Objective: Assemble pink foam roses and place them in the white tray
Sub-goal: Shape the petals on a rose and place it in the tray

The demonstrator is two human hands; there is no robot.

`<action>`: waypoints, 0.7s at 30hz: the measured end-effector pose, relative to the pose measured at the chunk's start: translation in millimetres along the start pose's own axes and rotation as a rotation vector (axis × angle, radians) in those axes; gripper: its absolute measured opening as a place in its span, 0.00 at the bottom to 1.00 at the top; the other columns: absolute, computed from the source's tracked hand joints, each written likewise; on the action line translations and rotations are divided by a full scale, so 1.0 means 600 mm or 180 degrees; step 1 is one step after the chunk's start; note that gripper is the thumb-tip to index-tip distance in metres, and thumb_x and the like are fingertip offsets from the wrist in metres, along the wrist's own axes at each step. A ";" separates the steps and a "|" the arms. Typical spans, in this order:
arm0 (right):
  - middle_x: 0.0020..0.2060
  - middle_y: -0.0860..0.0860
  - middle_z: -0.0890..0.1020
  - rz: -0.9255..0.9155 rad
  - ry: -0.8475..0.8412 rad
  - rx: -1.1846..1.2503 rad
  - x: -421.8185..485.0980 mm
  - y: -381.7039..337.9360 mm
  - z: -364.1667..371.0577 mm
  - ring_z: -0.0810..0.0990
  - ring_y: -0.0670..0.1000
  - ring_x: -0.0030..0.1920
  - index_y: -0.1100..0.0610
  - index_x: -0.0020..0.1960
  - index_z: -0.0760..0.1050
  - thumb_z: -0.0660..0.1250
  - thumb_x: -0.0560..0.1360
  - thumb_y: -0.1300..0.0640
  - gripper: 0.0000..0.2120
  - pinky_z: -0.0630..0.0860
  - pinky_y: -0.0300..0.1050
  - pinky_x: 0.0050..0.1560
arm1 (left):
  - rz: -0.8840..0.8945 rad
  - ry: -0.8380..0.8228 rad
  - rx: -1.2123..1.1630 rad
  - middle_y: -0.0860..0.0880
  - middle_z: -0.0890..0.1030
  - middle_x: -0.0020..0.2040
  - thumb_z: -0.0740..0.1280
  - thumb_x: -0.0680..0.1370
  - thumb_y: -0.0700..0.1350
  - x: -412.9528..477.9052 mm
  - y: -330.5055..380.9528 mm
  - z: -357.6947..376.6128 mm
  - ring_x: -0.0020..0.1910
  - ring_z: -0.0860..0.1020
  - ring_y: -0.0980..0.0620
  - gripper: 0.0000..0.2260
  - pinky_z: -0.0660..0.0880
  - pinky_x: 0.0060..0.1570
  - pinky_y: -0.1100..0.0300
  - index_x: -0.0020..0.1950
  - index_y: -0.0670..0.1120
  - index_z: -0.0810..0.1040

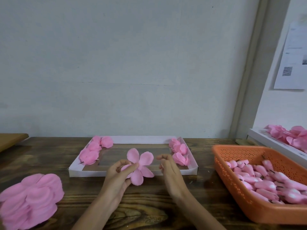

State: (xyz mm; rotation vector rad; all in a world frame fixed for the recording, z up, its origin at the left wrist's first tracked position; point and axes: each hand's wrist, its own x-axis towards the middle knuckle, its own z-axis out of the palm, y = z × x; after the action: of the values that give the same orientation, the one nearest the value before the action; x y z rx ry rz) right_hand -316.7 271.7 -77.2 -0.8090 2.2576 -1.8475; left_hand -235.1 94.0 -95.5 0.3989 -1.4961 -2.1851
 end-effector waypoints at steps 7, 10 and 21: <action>0.65 0.28 0.71 -0.0952 0.0498 -0.0685 0.000 0.002 0.002 0.68 0.29 0.67 0.43 0.76 0.64 0.56 0.87 0.50 0.17 0.63 0.22 0.62 | 0.0200 0.0349 0.0095 0.42 0.86 0.56 0.82 0.64 0.45 0.000 -0.002 0.003 0.54 0.86 0.45 0.31 0.84 0.52 0.47 0.65 0.44 0.79; 0.56 0.34 0.78 -0.0979 0.0449 -0.0666 -0.003 0.001 0.010 0.77 0.35 0.59 0.38 0.63 0.66 0.61 0.85 0.44 0.08 0.75 0.33 0.55 | 0.0309 0.0378 0.0296 0.43 0.87 0.50 0.82 0.64 0.48 -0.002 -0.004 0.007 0.51 0.86 0.45 0.25 0.83 0.55 0.44 0.57 0.41 0.84; 0.45 0.42 0.82 -0.1680 0.0022 -0.1431 -0.018 0.003 0.025 0.80 0.45 0.43 0.47 0.59 0.77 0.67 0.82 0.44 0.10 0.78 0.46 0.44 | 0.0213 0.0613 0.0125 0.46 0.89 0.46 0.78 0.75 0.43 -0.003 -0.005 0.010 0.46 0.88 0.49 0.12 0.83 0.37 0.58 0.56 0.42 0.83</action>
State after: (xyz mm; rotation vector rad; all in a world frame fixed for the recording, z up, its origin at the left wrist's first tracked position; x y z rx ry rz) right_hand -301.9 263.7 -85.2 -1.5988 2.6965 -1.4959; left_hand -236.8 100.7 -96.3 0.5479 -1.4281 -2.0067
